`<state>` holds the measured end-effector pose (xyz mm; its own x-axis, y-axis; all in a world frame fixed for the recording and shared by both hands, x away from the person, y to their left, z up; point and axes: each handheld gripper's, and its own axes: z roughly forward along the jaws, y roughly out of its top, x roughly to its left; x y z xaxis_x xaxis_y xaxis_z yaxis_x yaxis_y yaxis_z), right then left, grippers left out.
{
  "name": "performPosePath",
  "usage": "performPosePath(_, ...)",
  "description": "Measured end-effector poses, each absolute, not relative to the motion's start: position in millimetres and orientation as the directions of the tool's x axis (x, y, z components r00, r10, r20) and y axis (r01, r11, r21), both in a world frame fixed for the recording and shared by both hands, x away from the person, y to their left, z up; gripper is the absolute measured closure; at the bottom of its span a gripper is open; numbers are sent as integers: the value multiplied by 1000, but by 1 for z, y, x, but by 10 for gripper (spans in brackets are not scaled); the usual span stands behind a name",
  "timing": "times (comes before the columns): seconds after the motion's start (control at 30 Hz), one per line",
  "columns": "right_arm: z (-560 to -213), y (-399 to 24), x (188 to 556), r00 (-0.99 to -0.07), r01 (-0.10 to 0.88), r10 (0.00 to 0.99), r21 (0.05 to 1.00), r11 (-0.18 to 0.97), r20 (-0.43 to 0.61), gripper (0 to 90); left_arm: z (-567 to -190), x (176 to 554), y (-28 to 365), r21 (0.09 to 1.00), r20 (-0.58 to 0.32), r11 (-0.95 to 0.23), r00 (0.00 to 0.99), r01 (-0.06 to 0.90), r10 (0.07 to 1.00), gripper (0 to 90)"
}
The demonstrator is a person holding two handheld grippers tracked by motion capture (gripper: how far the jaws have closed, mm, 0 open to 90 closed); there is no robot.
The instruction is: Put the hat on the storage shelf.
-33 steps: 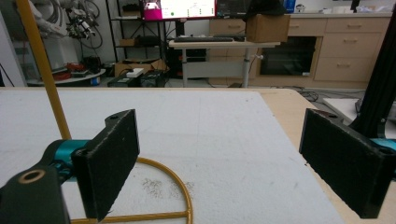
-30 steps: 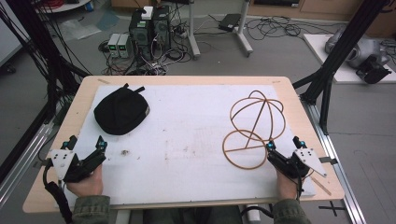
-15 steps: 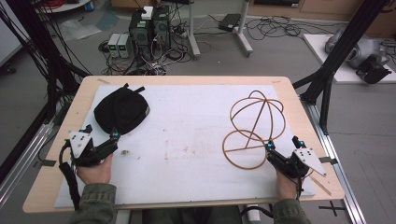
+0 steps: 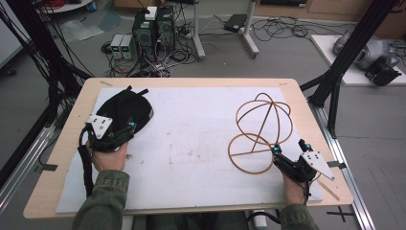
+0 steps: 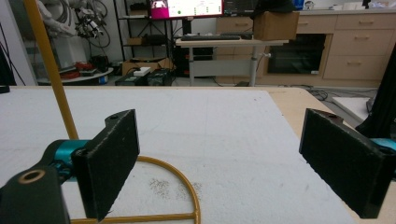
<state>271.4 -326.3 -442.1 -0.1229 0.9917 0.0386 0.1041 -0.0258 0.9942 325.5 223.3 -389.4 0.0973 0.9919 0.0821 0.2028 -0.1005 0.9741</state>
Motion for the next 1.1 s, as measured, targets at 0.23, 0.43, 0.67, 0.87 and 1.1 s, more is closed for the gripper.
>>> performPosePath(0.23, -443, -325, 274, -142, 112, 989, 994, -22, 38, 113, -390, 339, 226, 972, 77, -92, 77, 216, 994, 170)
performPosePath(0.43, -444, -324, 275, -154, 111, 987, 994, -22, 39, 113, -389, 352, 224, 963, 99, -109, 53, 248, 994, 175)
performPosePath(0.67, -444, -324, 277, -160, 116, 986, 993, -24, 43, 112, -390, 371, 230, 954, 51, -50, 4, 294, 999, 181)
performPosePath(0.87, -445, -325, 278, -160, 122, 985, 992, -37, 56, 112, -395, 389, 240, 913, 24, -26, 11, 407, 1000, 182)
performPosePath(1.1, -445, -325, 279, -165, 122, 985, 992, -39, 59, 113, -404, 398, 242, 891, -17, 12, 6, 454, 1000, 225)
